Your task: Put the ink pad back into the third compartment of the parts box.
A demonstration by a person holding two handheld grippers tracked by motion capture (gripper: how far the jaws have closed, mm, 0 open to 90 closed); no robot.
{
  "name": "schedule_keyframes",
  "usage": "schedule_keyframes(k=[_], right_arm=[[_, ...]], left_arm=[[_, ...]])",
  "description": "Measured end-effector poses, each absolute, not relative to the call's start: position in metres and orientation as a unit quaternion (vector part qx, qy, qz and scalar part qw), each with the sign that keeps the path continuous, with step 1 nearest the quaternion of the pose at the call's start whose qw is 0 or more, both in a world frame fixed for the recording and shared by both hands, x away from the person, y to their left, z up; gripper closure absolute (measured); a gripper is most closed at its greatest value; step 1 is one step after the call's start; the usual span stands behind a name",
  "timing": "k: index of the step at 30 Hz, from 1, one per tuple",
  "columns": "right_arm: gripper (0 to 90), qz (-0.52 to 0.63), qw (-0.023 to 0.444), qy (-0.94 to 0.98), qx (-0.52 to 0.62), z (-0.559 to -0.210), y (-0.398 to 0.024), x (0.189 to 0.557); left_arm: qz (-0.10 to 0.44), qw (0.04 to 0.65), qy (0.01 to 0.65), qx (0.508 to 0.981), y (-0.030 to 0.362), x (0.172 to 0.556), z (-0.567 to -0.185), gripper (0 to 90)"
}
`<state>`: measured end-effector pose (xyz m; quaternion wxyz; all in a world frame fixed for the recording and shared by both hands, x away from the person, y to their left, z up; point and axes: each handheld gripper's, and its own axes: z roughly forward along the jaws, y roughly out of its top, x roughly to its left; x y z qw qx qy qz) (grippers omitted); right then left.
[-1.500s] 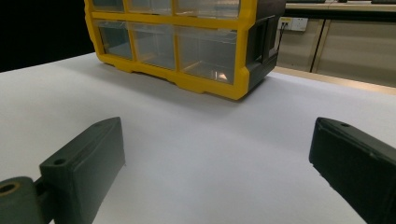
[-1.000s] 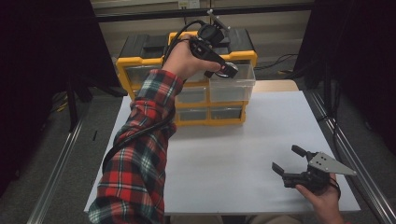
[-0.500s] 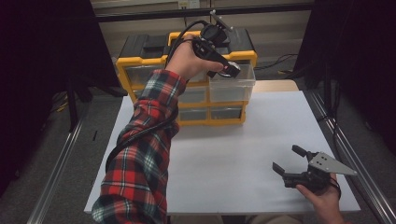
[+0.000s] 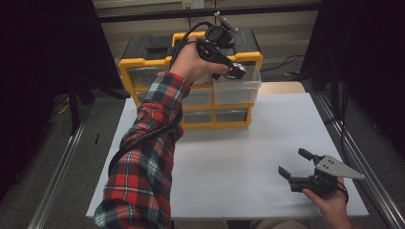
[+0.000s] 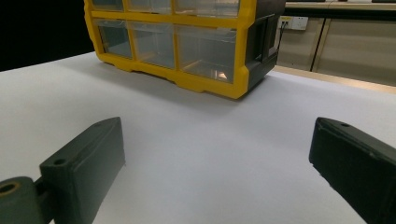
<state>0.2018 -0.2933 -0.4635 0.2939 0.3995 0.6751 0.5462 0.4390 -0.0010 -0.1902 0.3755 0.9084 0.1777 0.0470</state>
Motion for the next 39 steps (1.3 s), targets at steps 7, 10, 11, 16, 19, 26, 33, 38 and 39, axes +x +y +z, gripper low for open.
schedule_keyframes(k=[7, 10, 11, 16, 19, 26, 33, 38, 39], right_arm=[[3.1, 0.547, 0.293, 0.675, 0.399, -0.464, -0.293, 0.202], [3.1, 0.546, 0.293, 0.675, 0.4, -0.463, -0.293, 0.201], [3.1, 0.547, 0.293, 0.674, 0.4, -0.463, -0.293, 0.202], [3.1, 0.548, 0.293, 0.674, 0.399, -0.464, -0.293, 0.202], [3.1, 0.548, 0.294, 0.675, 0.398, -0.463, -0.293, 0.202], [3.1, 0.547, 0.294, 0.675, 0.399, -0.463, -0.293, 0.202], [3.1, 0.547, 0.294, 0.675, 0.399, -0.463, -0.293, 0.202], [3.1, 0.547, 0.294, 0.673, 0.401, -0.463, -0.292, 0.201], [3.1, 0.546, 0.294, 0.674, 0.401, -0.463, -0.293, 0.201]], left_arm=[[0.05, 0.383, 0.175, 0.906, -0.001, 0.439, -0.19, 28.9], [0.049, 0.384, 0.175, 0.906, -0.001, 0.439, -0.189, 29.8], [0.046, 0.384, 0.173, 0.906, -0.001, 0.439, -0.189, 30.8], [0.034, 0.389, 0.177, 0.904, 0.001, 0.436, -0.189, 36.0], [0.026, 0.389, 0.174, 0.904, 0.003, 0.434, -0.189, 39.8], [-0.001, 0.399, 0.164, 0.902, 0.006, 0.428, -0.189, 55.5], [-0.025, 0.409, 0.16, 0.898, 0.012, 0.422, -0.191, 69.9], [-0.029, 0.41, 0.154, 0.898, 0.014, 0.418, -0.193, 76.1], [-0.028, 0.411, 0.155, 0.898, 0.015, 0.417, -0.193, 76.5]])
